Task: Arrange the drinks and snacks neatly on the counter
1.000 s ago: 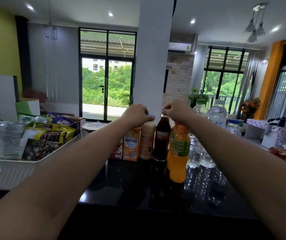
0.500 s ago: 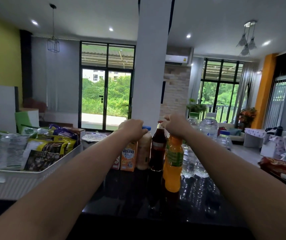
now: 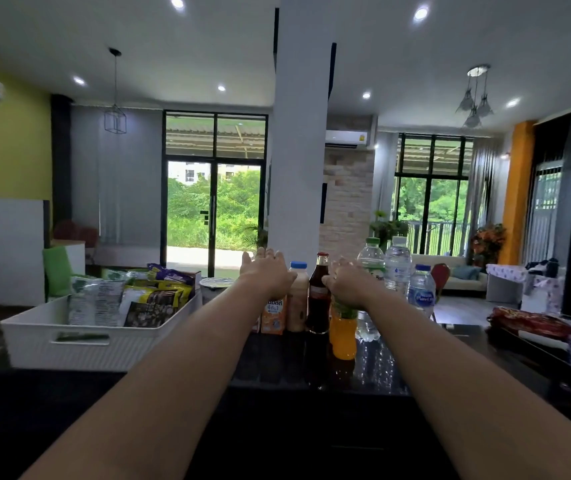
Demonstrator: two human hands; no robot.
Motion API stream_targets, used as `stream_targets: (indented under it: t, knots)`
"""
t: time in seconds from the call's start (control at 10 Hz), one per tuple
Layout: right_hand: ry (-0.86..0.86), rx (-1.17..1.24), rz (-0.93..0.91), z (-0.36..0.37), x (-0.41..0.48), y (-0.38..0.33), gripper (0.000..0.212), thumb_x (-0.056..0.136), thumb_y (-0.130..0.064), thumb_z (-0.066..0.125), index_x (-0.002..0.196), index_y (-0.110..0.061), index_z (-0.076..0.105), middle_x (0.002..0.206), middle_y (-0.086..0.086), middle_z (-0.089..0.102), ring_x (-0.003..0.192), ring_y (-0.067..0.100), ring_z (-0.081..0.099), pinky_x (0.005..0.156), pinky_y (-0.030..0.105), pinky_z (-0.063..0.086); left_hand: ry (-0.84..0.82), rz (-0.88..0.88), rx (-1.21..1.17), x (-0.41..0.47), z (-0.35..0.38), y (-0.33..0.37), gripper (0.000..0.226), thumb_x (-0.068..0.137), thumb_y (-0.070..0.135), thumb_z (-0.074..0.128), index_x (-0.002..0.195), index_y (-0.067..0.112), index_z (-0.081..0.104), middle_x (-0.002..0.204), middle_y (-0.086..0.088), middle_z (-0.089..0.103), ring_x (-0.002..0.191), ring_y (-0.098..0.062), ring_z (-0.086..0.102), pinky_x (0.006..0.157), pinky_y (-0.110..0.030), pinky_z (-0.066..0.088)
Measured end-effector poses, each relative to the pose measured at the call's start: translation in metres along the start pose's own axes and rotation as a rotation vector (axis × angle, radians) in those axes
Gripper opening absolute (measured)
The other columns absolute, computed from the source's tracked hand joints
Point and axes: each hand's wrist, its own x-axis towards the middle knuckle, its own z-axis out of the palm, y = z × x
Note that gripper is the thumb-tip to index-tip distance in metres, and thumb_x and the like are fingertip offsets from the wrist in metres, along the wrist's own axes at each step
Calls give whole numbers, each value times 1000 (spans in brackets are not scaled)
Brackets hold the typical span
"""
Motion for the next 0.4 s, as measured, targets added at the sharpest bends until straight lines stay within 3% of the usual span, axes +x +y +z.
stream_targets:
  t: [0.1,0.4]
  knots:
    - [6,-56,36,3,-21,-9,64,99,-45,30,151,-10,18,160,7,10,147,31,6,116,48,15,-24,-2,-17,-23,-1,-8,69,99,50,23,152,10,5,160,-12,2,148,-28,0,117,-53,-1]
    - [-3,-35,92,1,-65,-51,63,99,-46,26,152,-14,14,161,5,3,147,28,-1,117,50,8,-58,-5,-43,-79,0,-32,67,100,46,23,152,8,2,160,-14,-2,148,-30,-3,117,-53,-2]
